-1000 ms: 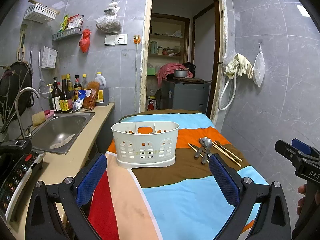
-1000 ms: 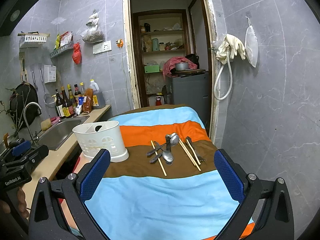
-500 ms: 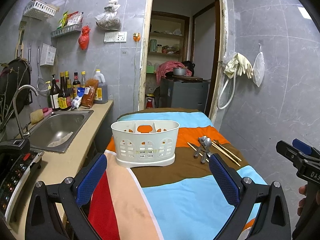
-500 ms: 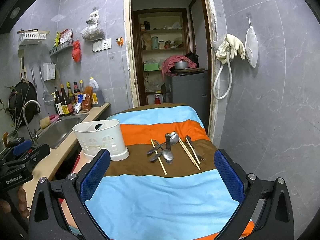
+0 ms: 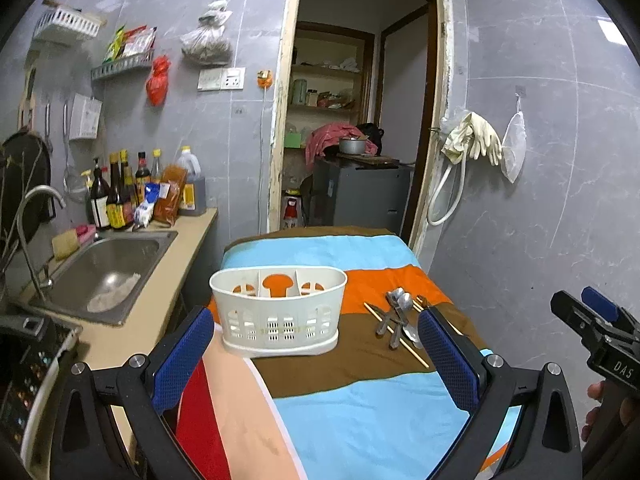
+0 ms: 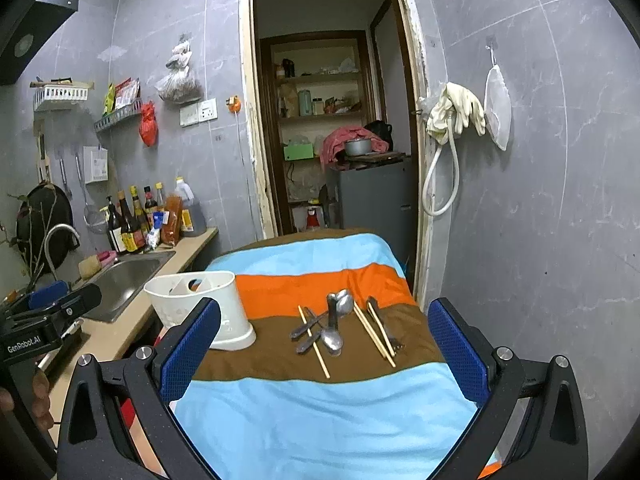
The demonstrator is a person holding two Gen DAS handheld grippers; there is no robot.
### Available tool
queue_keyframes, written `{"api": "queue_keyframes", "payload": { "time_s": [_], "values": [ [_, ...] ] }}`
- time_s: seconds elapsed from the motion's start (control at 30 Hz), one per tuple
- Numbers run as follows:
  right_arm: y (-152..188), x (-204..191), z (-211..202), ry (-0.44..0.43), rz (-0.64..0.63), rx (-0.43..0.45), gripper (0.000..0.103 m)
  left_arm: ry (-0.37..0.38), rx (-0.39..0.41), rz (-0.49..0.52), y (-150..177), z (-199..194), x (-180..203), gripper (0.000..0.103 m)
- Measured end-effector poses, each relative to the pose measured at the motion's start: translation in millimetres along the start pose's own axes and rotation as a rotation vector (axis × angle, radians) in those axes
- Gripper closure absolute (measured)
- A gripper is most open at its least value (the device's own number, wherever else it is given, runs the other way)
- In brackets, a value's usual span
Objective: Organize utensils
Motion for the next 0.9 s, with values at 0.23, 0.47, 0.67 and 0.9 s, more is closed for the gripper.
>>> {"api": "queue_keyframes", "payload": {
  "time_s": [0.23,0.47,0.67,0.9],
  "values": [
    [-21.0,6.1,8.4,0.0,-0.012,0.027,0.001,0.005,-0.005,0.026,-16.1,10.1,7.4,0.001],
    [-45.4,15.5,30.8,-0.01,-0.023,0.05,0.001,0.005,-0.006,0.044,-34.5,33.1,18.3,0.001],
    [-61.2,25.1,64.0,-0.028,-0.036,0.051,0.001,-0.001,-0.009,0.055,-48.8,63.3,31.8,0.001],
    [-72.4,44.3,123.4,-0.074,-0.033,0.03,0.001,-0.033,-0.033,0.059,-61.8,112.8,50.5,0.001]
  ]
}}
Point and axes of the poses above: each gripper's, at about its wrist camera, not at the fingertips, and z roughly the way its jaws point, x to its right, y to its underside, the point moved 6 cm from there along z, roughly the way its jaws point, and after that the axes turned 5 degrees about y, right-handed, at the moved point
